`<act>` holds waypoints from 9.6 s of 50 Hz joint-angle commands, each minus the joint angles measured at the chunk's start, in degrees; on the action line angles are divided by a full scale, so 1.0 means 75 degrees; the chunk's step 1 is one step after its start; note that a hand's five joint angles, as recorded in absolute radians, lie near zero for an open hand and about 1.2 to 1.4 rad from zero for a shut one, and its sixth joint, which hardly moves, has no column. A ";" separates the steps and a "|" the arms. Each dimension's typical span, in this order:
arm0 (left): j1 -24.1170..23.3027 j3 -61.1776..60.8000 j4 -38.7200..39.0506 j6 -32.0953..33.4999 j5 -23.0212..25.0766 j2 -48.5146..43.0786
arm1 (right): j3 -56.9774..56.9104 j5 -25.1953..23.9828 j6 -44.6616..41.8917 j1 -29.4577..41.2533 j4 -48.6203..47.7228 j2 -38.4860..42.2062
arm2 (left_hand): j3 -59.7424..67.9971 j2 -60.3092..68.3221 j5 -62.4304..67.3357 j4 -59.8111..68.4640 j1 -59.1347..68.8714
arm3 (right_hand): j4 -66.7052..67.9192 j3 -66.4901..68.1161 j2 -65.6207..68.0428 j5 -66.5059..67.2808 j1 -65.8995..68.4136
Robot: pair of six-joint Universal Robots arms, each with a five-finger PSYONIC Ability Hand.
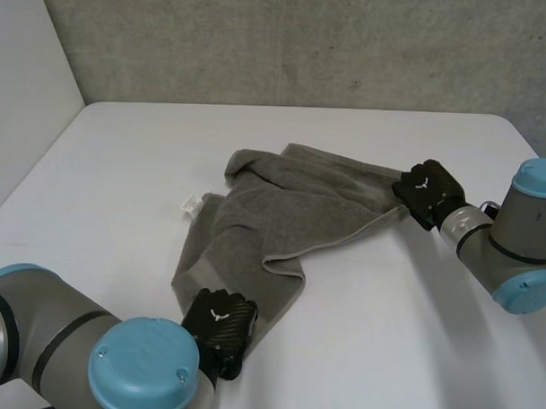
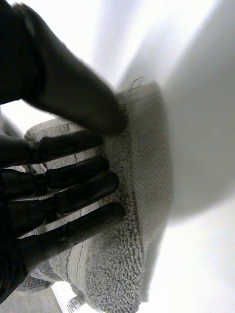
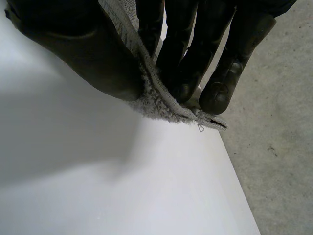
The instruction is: Fold the towel.
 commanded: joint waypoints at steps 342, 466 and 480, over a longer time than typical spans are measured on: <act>0.4605 0.0837 -0.0044 0.2215 0.2906 0.1486 | -0.0711 -0.0342 0.0483 -0.1278 0.5778 -0.2533 | 0.2048 0.1995 0.2019 0.1987 0.2085 | 0.0498 0.0576 0.0694 0.0471 0.0553; 0.5636 0.0418 0.1644 0.3035 0.3691 -0.0088 | 0.0881 -0.0224 0.2719 -0.1008 0.2450 -0.2637 | 0.1759 0.1706 0.1730 0.1698 0.1797 | 0.0498 0.0576 0.0694 0.0471 0.0553; 0.5730 0.0405 0.0801 0.2708 0.3867 0.3154 | 0.0049 -0.0271 0.2836 -0.0984 0.4301 -0.4676 | 0.2048 0.1995 0.2019 0.1987 0.2085 | 0.0498 0.0576 0.0694 0.0471 0.0553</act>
